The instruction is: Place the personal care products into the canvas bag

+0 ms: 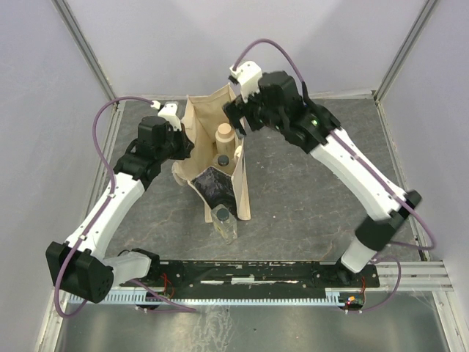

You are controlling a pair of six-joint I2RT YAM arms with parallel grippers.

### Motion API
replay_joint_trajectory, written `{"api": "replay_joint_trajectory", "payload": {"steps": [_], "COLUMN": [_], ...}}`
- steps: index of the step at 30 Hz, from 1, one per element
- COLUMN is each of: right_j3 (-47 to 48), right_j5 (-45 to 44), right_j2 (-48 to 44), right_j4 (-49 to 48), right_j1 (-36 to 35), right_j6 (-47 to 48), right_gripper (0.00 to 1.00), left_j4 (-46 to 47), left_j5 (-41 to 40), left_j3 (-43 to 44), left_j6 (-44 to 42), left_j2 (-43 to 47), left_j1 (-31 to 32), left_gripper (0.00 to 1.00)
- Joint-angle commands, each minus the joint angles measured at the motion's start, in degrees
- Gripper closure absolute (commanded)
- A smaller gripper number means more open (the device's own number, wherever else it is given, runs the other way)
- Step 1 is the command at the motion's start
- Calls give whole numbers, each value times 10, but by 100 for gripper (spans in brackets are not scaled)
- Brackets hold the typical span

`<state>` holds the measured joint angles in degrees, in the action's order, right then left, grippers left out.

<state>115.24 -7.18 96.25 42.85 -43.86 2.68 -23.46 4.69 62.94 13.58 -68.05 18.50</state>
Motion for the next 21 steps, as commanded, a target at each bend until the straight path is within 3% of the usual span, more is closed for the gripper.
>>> {"api": "replay_joint_trajectory", "payload": {"steps": [1,10,21], "right_j3": [-94,-265,-332], "right_j5": [-45,-125,-118], "right_j2": [-74,-193,-182], "right_j4": [55,113,58], "right_j1": [-63,-204,-324], "right_j6": [-21,-116,-186], "right_gripper": [0,0,0], "left_j4": [11,11,1], "left_j5": [1,-11,-6], "left_j3": [19,22,21], "left_j6": [-13,-20,-21], "left_j2": [-16,-22,-20], "left_j1": [3,3,3], "left_gripper": [97,97,97]}}
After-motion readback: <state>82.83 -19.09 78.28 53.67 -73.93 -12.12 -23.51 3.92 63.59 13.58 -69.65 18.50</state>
